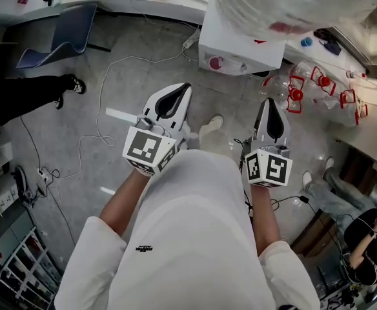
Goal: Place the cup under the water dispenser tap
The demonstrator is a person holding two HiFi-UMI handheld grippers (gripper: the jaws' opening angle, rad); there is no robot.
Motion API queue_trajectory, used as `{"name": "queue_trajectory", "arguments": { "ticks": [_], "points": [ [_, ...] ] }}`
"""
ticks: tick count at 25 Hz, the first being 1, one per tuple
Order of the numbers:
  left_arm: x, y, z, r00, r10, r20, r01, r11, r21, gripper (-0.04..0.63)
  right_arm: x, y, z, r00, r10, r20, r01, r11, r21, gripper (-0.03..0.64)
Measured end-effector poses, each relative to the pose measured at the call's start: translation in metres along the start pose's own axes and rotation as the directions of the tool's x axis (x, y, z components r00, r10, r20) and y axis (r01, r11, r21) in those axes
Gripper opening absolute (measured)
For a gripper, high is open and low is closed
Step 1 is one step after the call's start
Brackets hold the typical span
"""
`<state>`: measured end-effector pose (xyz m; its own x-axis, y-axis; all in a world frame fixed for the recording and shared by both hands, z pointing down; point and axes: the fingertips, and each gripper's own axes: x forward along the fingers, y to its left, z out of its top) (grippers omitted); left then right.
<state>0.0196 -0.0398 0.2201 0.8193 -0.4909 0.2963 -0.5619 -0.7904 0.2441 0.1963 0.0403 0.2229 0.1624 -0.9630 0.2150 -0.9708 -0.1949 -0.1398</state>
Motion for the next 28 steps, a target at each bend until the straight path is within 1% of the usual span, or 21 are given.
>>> {"name": "queue_trajectory", "arguments": {
  "ticks": [4,9,13,18,22,25,28],
  "points": [
    [-0.006,-0.004,0.017,1.000,-0.016,0.016,0.016,1.000,0.011,0.006,-0.011,0.006,0.020,1.000,0.015,0.005,-0.015,0.999,-0.033,0.011],
    [-0.008,-0.012,0.035,0.999,-0.039,0.032,0.038,0.999,0.028,0.006,-0.022,0.008,0.042,0.999,0.033,0.012,-0.032,0.999,-0.042,0.011],
    [-0.010,-0.021,0.048,0.996,-0.066,0.052,0.063,0.997,0.048,0.006,-0.028,0.010,0.055,0.999,0.054,-0.001,-0.054,0.995,-0.086,0.011],
    [-0.014,-0.032,0.054,0.993,-0.103,0.052,0.100,0.993,0.060,0.006,-0.035,0.014,0.066,0.995,0.102,-0.008,-0.102,0.989,-0.111,0.011],
    [-0.012,-0.036,0.052,0.992,-0.120,0.041,0.117,0.991,0.066,0.006,-0.035,0.009,0.062,0.994,0.101,-0.032,-0.104,0.984,-0.145,0.011],
    [-0.013,-0.038,0.059,0.990,-0.131,0.053,0.126,0.988,0.090,0.006,-0.035,0.010,0.062,0.993,0.113,-0.032,-0.116,0.982,-0.148,0.011],
    [-0.012,-0.039,0.063,0.989,-0.137,0.056,0.132,0.987,0.086,0.006,-0.035,0.018,0.065,0.991,0.130,-0.035,-0.134,0.979,-0.151,0.011]
  ]
}}
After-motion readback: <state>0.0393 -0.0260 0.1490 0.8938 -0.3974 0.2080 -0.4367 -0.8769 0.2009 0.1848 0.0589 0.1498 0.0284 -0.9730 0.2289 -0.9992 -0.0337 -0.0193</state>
